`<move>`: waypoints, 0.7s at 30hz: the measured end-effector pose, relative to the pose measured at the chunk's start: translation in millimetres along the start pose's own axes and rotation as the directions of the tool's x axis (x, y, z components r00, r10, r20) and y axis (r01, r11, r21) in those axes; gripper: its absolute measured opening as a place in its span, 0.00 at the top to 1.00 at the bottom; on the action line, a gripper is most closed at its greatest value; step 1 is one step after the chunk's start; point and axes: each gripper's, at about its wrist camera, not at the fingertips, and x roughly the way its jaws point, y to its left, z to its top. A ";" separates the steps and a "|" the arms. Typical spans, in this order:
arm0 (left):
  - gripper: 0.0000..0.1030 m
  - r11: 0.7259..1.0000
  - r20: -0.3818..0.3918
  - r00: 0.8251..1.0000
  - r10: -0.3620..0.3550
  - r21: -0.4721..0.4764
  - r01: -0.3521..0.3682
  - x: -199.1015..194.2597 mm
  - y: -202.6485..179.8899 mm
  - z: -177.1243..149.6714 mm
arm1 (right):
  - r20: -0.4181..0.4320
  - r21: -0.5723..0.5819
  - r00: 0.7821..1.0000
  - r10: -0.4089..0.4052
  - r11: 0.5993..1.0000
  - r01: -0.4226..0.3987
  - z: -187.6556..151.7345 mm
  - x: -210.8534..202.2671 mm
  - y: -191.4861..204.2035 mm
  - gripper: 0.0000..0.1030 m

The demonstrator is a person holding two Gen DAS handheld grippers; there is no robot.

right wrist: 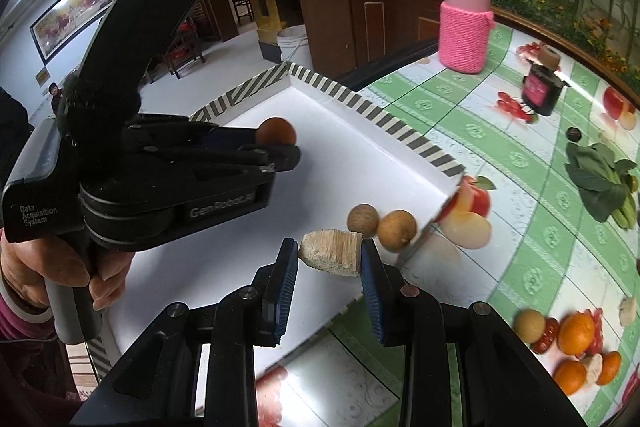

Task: Organize fruits
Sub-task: 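Carry the orange and the beige cube over the white tray, then open both grippers to release the orange and cube into the tray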

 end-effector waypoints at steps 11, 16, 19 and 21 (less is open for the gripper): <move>0.72 1.000 -0.015 1.000 0.012 -0.003 -0.012 11.3 0.8 0.8 | -0.034 -0.004 0.999 0.029 1.000 -0.029 4.4 19.8 7.3 0.69; 0.72 1.000 -0.023 1.000 0.019 -0.008 -0.019 16.6 0.4 -1.8 | -0.058 -0.009 0.998 0.020 1.000 -0.021 5.3 32.3 7.9 0.69; 0.72 1.000 -0.030 0.999 0.021 -0.009 -0.022 19.3 0.2 -4.3 | -0.059 -0.010 0.998 0.018 1.000 -0.019 3.8 34.2 8.2 0.69; 0.72 1.000 -0.029 0.999 0.023 -0.010 -0.023 20.1 -0.1 -5.1 | -0.060 -0.014 0.998 0.017 1.000 -0.017 4.3 34.4 9.0 0.69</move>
